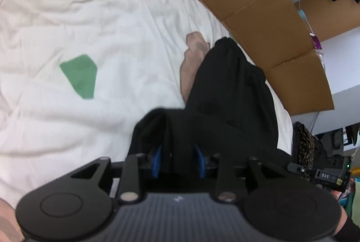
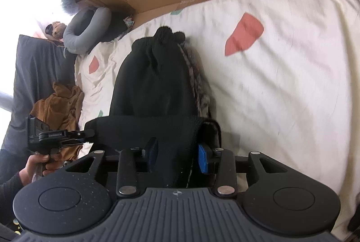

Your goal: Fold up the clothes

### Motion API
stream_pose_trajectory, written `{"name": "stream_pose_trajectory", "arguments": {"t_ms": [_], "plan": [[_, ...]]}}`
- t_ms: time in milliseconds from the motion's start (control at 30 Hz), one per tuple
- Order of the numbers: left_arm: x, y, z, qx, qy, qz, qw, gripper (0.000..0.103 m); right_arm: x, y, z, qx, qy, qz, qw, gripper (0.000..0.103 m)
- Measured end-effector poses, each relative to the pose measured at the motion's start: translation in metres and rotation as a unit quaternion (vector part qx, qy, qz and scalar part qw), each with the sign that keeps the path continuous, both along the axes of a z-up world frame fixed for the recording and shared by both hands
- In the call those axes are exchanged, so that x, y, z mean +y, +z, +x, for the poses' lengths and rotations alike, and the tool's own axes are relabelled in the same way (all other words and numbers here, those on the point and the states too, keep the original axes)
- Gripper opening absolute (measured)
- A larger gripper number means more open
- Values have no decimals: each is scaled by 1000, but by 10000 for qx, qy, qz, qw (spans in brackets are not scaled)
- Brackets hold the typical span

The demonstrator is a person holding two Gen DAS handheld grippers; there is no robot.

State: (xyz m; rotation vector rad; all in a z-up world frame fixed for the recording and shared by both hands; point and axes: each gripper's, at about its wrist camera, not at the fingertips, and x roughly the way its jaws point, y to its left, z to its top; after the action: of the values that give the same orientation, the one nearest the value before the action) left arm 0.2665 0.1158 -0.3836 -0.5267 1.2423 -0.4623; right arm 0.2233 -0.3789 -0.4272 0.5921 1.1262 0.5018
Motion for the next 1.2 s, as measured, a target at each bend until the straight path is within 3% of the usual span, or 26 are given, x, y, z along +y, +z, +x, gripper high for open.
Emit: {"name": "stream_pose_trajectory", "arguments": {"t_ms": [467,833,1067,1200], "plan": [[-13,-8,-6,-42,-163,-53,9998,36,17,-11,-7,187,271,63,9994,40],[-21,11,4,-476,-147,-386,9980,36,18,4,1,-26,219,452,9987,40],[-31,23,16,-856,-191,-310,9957,36,7,15,15,-342,-140,556,9978,72],[-31,29,25,-1016,-166,-242,9944,36,5,19,24,-456,-210,471,9976,75]]}}
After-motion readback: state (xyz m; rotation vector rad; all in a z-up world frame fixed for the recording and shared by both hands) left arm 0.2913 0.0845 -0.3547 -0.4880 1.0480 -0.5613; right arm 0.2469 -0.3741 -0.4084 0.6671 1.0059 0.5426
